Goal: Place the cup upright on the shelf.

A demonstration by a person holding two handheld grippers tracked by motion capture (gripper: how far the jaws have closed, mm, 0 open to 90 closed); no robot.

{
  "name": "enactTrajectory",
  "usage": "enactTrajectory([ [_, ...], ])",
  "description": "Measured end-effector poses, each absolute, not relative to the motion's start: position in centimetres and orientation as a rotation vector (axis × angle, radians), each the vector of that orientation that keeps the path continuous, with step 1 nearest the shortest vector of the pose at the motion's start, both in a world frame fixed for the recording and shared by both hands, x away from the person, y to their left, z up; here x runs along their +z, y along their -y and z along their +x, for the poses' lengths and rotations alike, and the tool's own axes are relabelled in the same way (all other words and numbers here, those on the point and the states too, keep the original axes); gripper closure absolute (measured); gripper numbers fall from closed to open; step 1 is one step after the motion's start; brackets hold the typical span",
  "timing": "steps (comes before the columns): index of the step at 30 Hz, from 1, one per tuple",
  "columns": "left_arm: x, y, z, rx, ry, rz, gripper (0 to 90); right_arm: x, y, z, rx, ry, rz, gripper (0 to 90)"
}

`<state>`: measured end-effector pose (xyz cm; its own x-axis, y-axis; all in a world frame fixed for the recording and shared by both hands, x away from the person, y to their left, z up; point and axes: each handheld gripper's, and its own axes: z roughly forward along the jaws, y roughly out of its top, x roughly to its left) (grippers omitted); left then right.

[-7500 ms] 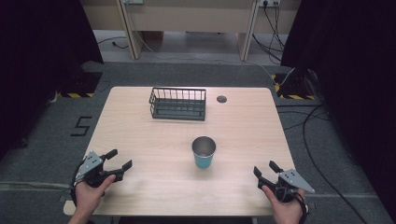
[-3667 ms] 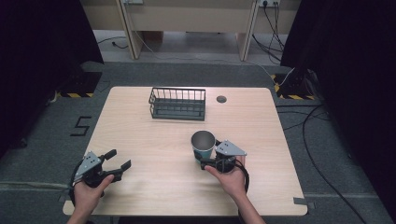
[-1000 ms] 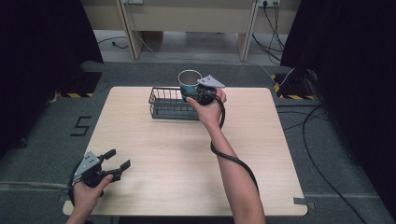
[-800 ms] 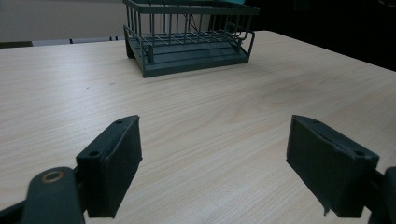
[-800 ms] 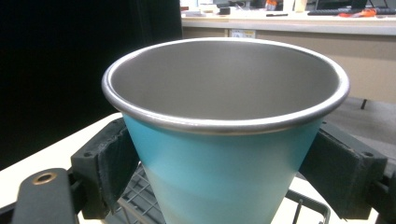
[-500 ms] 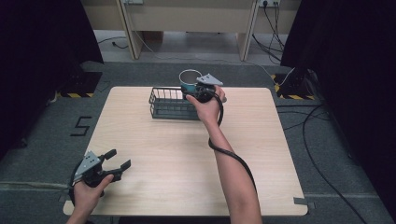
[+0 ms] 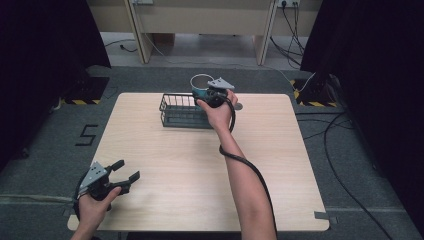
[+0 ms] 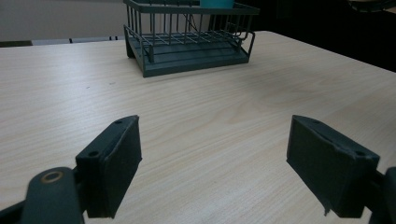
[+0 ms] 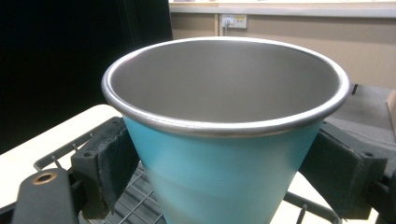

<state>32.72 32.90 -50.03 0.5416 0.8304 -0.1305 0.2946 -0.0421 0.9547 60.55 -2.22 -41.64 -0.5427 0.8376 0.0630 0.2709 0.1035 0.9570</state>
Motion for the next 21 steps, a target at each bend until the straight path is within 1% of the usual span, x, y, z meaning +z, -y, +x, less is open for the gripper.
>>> enactTrajectory([
  [21, -50.0, -33.0, 32.7, 0.57, -0.975, 1.607, 17.3, -42.9, 1.5, 60.9, 1.405, -1.911, 1.091, 16.3],
])
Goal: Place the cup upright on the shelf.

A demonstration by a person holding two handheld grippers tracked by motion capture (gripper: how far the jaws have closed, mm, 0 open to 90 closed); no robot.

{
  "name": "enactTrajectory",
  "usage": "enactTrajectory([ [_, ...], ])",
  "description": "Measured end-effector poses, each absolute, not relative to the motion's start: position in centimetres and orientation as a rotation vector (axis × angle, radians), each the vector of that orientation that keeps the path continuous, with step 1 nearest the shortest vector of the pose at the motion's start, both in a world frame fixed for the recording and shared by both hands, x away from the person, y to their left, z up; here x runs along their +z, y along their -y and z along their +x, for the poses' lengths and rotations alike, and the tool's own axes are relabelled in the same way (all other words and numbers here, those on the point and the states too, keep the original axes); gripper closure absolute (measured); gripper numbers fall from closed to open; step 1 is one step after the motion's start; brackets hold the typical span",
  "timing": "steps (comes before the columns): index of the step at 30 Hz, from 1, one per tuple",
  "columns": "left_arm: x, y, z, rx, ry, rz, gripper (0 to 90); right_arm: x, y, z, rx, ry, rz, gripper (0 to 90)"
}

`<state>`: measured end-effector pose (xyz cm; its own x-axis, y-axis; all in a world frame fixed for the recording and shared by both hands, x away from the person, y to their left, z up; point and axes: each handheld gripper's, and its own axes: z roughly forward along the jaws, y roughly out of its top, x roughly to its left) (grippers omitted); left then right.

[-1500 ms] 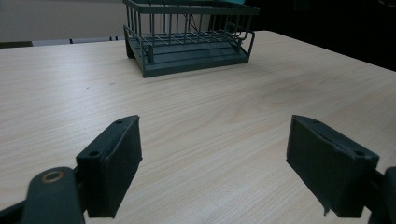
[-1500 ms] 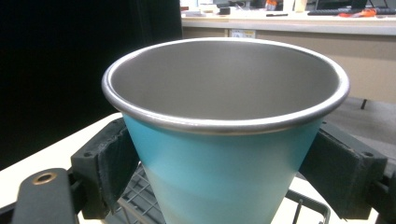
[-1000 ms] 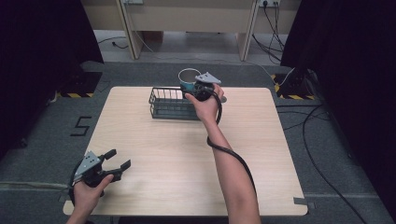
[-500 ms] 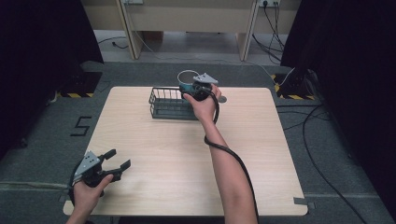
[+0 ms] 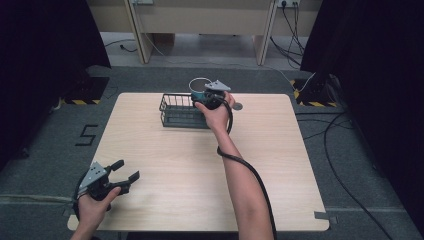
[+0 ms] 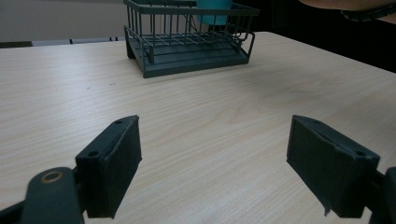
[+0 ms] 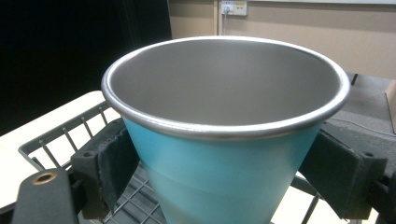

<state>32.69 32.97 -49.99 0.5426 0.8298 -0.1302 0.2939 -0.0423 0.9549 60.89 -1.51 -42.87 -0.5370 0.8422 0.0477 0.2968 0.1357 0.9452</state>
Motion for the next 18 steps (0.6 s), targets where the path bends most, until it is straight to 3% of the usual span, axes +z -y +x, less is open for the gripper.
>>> enactTrajectory([
  [18, -49.97, -33.01, 32.67, 0.571, -0.973, 1.606, 17.3, -43.56, 1.24, 60.91, 1.361, -1.942, 1.09, 16.2],
])
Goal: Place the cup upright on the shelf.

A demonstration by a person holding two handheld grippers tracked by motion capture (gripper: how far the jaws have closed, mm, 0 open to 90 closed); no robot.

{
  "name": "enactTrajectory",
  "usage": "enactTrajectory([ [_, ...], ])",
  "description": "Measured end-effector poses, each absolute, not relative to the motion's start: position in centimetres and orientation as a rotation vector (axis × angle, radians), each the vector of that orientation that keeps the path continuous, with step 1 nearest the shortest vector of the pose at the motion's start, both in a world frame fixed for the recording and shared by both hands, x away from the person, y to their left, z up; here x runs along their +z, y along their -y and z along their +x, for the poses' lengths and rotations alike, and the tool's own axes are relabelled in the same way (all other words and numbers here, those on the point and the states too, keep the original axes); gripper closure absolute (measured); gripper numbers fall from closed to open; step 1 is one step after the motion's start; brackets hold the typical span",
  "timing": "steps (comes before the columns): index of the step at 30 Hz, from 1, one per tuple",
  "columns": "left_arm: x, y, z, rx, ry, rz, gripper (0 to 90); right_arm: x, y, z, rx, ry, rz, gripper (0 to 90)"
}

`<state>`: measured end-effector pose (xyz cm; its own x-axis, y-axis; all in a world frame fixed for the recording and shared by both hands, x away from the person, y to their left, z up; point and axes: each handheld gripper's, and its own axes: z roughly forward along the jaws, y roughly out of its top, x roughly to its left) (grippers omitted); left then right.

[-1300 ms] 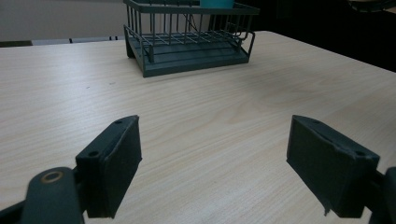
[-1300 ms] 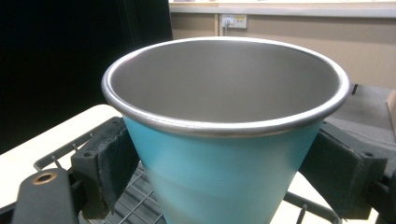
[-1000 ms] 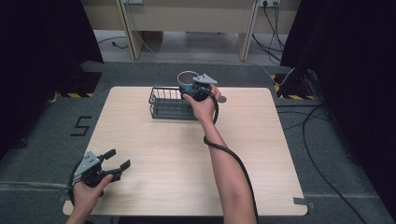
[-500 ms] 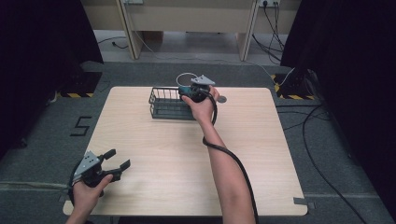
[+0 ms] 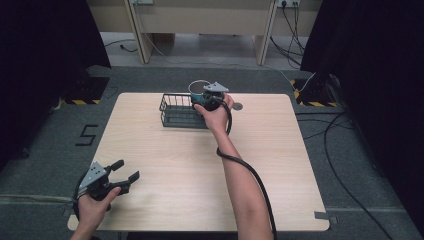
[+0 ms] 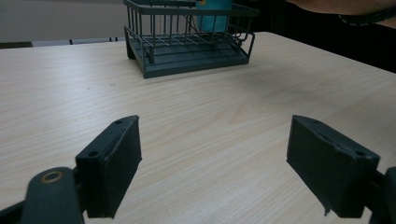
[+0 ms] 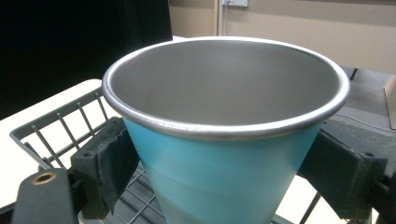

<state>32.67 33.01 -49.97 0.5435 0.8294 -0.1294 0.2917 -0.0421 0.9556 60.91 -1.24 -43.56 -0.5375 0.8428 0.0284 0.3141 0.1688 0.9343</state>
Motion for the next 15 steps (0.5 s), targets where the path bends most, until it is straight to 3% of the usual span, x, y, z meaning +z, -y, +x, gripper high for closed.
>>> enactTrajectory([
  [15, -49.99, -32.94, 32.69, 0.569, -0.971, 1.609, 17.3, -44.23, 1.53, 60.77, 1.342, -1.972, 1.107, 15.5],
])
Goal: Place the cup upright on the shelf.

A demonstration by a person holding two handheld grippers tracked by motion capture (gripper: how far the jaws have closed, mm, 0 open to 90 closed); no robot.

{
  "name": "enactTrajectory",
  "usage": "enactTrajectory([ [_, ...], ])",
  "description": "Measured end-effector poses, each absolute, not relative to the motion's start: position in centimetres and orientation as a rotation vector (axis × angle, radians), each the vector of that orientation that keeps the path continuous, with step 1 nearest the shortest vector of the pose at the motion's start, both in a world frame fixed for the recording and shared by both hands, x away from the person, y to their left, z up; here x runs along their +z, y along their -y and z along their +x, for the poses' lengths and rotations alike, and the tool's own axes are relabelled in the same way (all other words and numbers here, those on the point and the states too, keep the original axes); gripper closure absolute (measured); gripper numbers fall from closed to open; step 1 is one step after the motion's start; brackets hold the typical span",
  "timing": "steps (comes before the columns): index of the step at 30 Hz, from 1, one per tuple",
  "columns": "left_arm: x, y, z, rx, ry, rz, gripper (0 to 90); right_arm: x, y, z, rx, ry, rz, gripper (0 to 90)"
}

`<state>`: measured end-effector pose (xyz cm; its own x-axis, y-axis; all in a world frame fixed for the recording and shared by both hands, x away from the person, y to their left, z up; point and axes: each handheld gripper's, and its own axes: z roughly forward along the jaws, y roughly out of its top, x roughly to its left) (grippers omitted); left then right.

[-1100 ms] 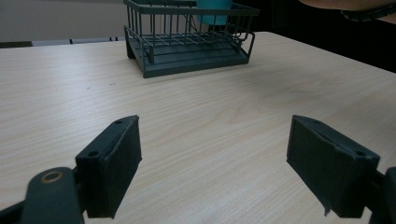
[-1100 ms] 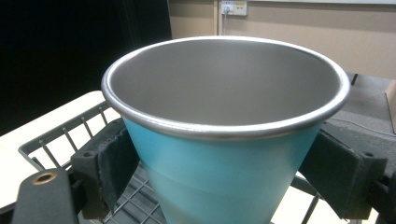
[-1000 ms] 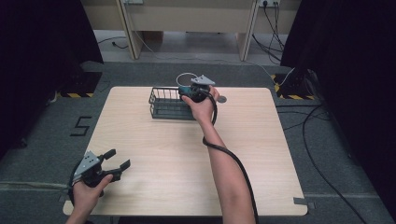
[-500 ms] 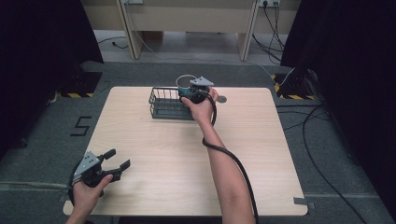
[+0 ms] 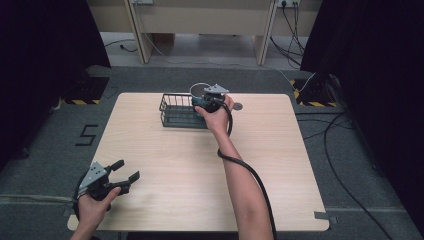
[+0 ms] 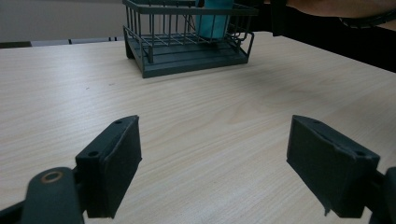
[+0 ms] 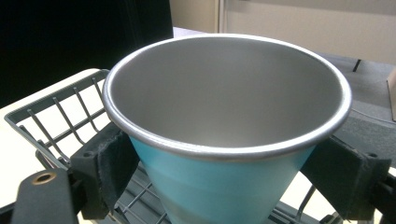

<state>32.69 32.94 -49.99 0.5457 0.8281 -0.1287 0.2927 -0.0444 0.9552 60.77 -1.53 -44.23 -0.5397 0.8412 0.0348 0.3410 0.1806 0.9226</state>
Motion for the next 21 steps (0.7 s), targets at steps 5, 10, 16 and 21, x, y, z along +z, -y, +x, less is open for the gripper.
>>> enactTrajectory([
  [5, -50.0, -32.9, 32.7, 0.567, -0.971, 1.609, 17.2, -44.3, 1.5, 60.6, 1.337, -1.972, 1.11, 15.3],
  [10, -50.0, -32.9, 32.7, 0.567, -0.971, 1.609, 17.3, -44.3, 1.9, 60.2, 1.35, -1.972, 1.122, 15.3],
  [16, -50.0, -32.9, 32.7, 0.568, -0.971, 1.61, 17.3, -44.0, 2.3, 59.7, 1.362, -1.968, 1.116, 15.3],
  [21, -50.0, -32.9, 32.7, 0.57, -0.97, 1.61, 17.2, -43.7, 2.7, 59.1, 1.368, -1.981, 1.123, 15.6],
])
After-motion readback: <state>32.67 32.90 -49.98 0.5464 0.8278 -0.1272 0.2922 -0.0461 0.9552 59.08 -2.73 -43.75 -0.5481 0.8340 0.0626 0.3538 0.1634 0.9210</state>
